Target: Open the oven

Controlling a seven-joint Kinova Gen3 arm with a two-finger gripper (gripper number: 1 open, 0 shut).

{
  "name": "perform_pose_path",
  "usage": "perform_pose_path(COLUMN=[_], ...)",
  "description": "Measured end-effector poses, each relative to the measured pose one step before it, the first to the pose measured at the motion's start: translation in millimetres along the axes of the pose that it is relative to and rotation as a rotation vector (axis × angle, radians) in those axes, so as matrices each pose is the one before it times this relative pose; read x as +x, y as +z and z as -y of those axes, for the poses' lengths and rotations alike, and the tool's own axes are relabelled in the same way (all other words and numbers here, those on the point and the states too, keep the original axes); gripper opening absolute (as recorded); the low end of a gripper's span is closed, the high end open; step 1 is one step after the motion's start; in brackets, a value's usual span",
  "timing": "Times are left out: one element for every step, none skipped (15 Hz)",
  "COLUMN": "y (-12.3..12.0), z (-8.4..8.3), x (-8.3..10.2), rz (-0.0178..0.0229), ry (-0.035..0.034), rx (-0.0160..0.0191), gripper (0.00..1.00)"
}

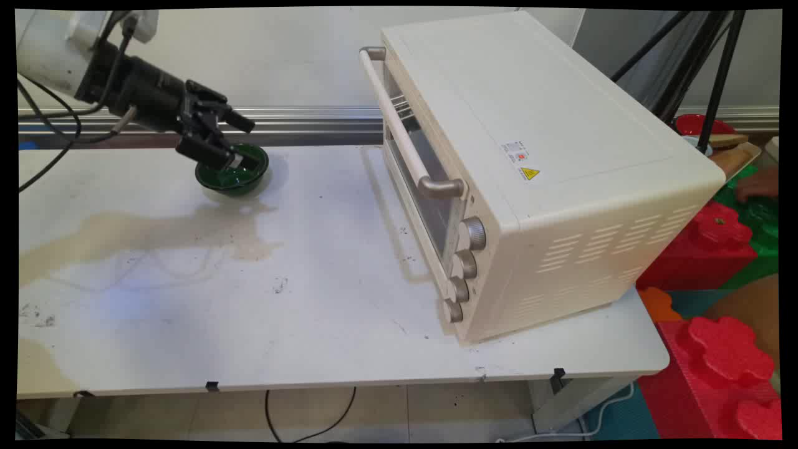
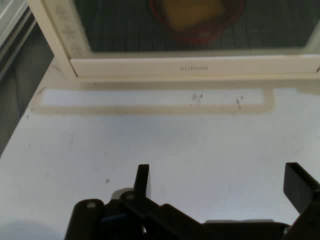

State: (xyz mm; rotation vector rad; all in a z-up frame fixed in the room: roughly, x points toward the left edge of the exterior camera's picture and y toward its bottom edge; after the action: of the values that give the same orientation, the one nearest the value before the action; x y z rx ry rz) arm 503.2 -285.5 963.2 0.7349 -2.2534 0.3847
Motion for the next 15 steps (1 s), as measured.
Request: perform_pose_path(y=[-1.24,-0.64,-0.52,-0.19,0.74,1.01,1.98,1.75,2.56,1.53,2.21,2.91,3.59,3.05,4.95], z=[0.7,0.48,0.21,0.39,1.08,0.96,1.06,0.83,0.65,0.48,0.59,0.58,0.39,0.24,0.07], x=[4.9,3.89,4.11,4.14,7.61,7.11,7.38,6.06,5.61,4.0,4.99,6.05,6.6,4.84,6.2], rz=[-0.01543,-0.01204,-0.01229,-0.01166,-0.01906,-0.01705,-0.01642,-0.01337,-0.0097,-0.00764,-0.00871,-0.00968,-0.00914,-0.00606,-0.00554], ry=[-0.00237,-0.00321,-0.00269,-0.00258,-0.00285,-0.00308,-0.00424,-0.0026,0.00141,0.00087,0.00218,0.00387,0.0019,0.00113,0.00067], rx=[-0.00483,-0.00575,-0.00636,-0.00588,-0.00677,-0.00119,0.00114,0.0016,0.00012,0.00089,0.00091,0.00121,0.00013,-0.00071,-0.00256], gripper=[1.0,1.0,1.0,1.0,1.0,1.0,1.0,1.0,1.0,1.0,1.0,1.0,1.0,1.0,1.0])
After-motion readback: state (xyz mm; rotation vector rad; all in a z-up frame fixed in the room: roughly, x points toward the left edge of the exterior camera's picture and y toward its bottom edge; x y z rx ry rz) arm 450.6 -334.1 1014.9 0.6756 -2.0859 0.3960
